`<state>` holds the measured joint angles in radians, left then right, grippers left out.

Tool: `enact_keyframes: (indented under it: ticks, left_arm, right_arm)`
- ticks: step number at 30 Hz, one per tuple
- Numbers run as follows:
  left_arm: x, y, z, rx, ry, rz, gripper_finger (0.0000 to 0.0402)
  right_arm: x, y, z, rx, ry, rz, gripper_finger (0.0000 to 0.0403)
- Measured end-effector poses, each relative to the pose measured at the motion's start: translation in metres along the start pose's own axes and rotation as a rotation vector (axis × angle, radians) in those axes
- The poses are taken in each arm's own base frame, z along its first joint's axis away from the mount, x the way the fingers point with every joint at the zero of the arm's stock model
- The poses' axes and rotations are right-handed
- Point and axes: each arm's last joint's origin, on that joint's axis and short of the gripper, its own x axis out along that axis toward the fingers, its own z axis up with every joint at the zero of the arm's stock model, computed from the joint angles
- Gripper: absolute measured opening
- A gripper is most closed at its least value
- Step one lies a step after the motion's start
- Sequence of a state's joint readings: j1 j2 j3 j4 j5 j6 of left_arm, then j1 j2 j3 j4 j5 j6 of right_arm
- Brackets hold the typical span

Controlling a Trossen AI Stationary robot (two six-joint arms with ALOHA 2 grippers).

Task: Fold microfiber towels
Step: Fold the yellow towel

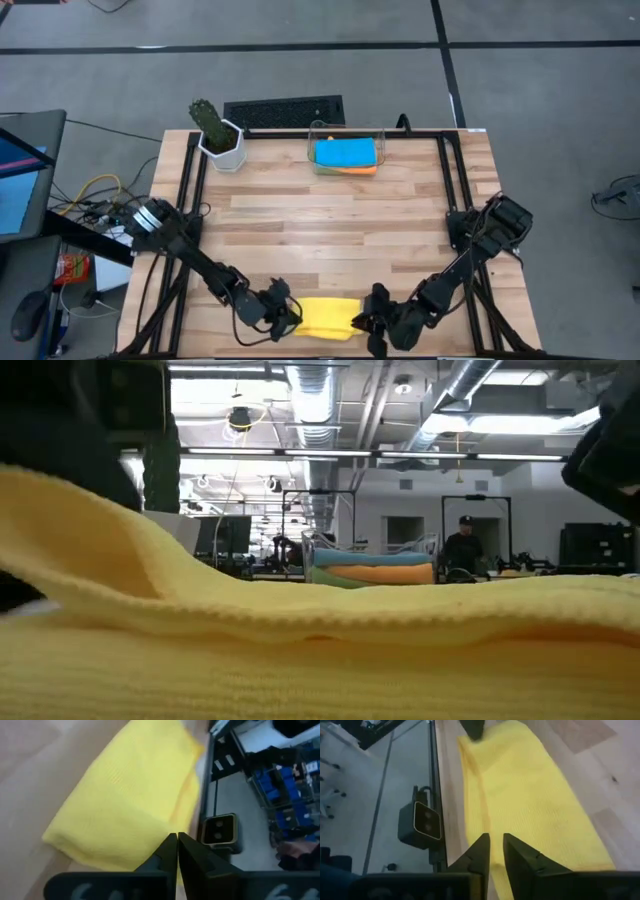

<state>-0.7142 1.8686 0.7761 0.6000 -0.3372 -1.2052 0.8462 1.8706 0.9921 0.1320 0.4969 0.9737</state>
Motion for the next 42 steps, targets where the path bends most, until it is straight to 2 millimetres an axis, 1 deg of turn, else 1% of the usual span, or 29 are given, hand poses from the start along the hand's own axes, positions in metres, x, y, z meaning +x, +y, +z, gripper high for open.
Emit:
enact_keyframes:
  ticks: [3, 6, 7, 10, 13, 17, 19, 20, 24, 26, 29, 31, 34, 36, 39, 42]
  left_arm:
    - [0.008, 0.008, -0.010, -0.041, 0.000, -0.001, 0.0002]
    - [0.013, 0.011, -0.016, -0.053, 0.017, 0.016, 0.0001]
    - [0.013, 0.011, -0.017, -0.051, 0.026, 0.016, 0.0001]
    - [0.012, 0.010, -0.018, -0.047, 0.034, 0.010, 0.0000]
    - [0.012, 0.008, -0.017, -0.049, 0.042, 0.002, 0.0000]
    - [0.013, 0.007, -0.017, -0.047, 0.050, 0.005, 0.0000]
    - [0.014, 0.006, -0.015, -0.049, 0.056, 0.004, 0.0000]
    - [0.015, 0.006, -0.015, -0.052, 0.062, 0.006, 0.0000]
    - [0.020, 0.003, -0.012, -0.048, 0.118, 0.057, 0.0000]
    - [0.022, 0.001, -0.011, -0.051, 0.152, 0.102, 0.0000]
    - [0.026, -0.003, -0.009, -0.037, 0.201, 0.162, 0.0000]
    - [0.028, -0.005, -0.007, -0.036, 0.235, 0.195, 0.0000]
    - [0.030, -0.010, -0.003, -0.054, 0.288, 0.231, 0.0000]
    - [0.031, -0.014, -0.001, -0.064, 0.317, 0.249, 0.0000]
    - [0.031, -0.018, 0.001, -0.059, 0.335, 0.283, 0.0000]
    - [0.031, -0.022, 0.003, -0.058, 0.376, 0.311, 0.0000]
  right_arm:
    - [0.007, -0.004, -0.005, 0.000, 0.006, -0.007, 0.0069]
    - [0.013, -0.008, -0.015, 0.005, 0.058, -0.016, 0.0059]
    - [0.017, -0.010, -0.017, 0.020, 0.076, -0.016, 0.0057]
    - [0.018, -0.012, -0.022, 0.017, 0.096, -0.033, 0.0046]
    - [0.010, -0.007, -0.014, 0.009, 0.049, -0.026, 0.0027]
    - [-0.001, 0.008, 0.009, -0.026, -0.129, 0.048, 0.0009]
    - [0.000, 0.010, 0.015, -0.068, -0.174, 0.071, 0.0010]
    - [0.005, 0.008, 0.016, -0.074, -0.177, 0.073, 0.0013]
    - [0.027, -0.007, 0.000, -0.060, -0.097, 0.032, 0.0028]
    - [0.035, -0.011, -0.010, -0.033, -0.058, 0.030, 0.0029]
    - [0.042, -0.017, -0.028, -0.010, 0.049, 0.012, 0.0018]
    - [0.041, -0.021, -0.035, 0.013, 0.093, -0.031, 0.0011]
    - [0.038, -0.023, -0.036, 0.026, 0.112, -0.078, 0.0010]
    - [0.035, -0.023, -0.035, 0.009, 0.109, -0.093, 0.0018]
    - [0.035, -0.023, -0.035, 0.004, 0.107, -0.101, 0.0032]
    - [0.035, -0.024, -0.035, 0.005, 0.107, -0.100, 0.0033]
